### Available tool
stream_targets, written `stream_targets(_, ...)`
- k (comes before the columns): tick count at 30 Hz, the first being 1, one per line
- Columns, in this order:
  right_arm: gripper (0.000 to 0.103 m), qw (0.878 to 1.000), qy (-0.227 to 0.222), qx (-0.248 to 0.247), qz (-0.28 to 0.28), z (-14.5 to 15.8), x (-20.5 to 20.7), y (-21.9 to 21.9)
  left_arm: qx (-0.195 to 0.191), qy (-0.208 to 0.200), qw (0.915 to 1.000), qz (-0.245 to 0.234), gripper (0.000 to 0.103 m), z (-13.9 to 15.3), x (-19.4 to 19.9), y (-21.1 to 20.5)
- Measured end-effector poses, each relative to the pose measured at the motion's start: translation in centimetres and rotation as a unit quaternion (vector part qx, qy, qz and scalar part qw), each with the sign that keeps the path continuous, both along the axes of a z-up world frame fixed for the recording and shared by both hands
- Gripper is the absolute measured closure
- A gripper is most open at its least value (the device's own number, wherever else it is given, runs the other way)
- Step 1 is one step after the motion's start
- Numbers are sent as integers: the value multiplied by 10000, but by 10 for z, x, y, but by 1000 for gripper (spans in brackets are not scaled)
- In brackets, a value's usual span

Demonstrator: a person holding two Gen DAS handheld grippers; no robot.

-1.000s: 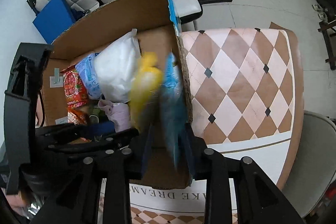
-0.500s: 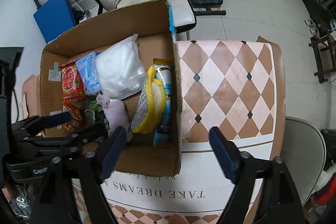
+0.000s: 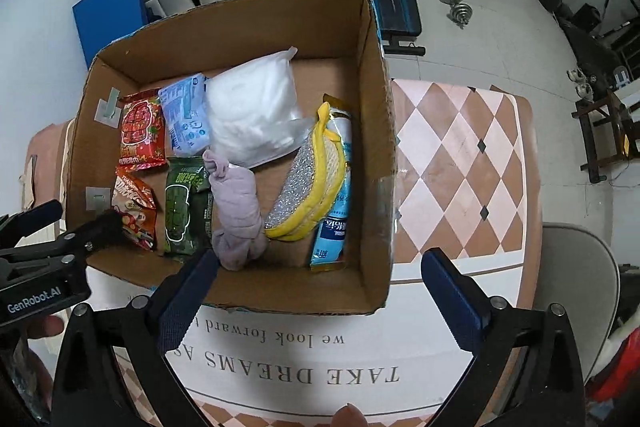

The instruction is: Organize soft objects

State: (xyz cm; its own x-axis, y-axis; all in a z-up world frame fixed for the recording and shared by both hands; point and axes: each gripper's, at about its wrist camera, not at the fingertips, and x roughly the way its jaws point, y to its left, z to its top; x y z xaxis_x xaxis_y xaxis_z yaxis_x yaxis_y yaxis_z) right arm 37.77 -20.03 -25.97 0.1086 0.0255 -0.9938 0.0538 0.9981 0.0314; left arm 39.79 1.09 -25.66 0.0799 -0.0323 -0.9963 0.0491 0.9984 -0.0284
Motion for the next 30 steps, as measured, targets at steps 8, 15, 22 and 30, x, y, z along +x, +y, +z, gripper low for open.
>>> stream_targets(8,0,9992,-198,-170,-314,11,-16,2,407,-699,9967,-23,4,36,-22,4)
stream_targets(15,0,9969,-668,-233,-345,59,-55,9,521,-1516,9868,-228,4,103,-75,-4)
stream_targets(22,0,9910,-1297,-202,-261,133,-115,11,313,-1956,9799,-221,4,168,-137,-3)
stream_targets(30,0,9824,-1826,-155,-345,202,-197,8,91,-2313,9727,-177,4,225,-201,-3)
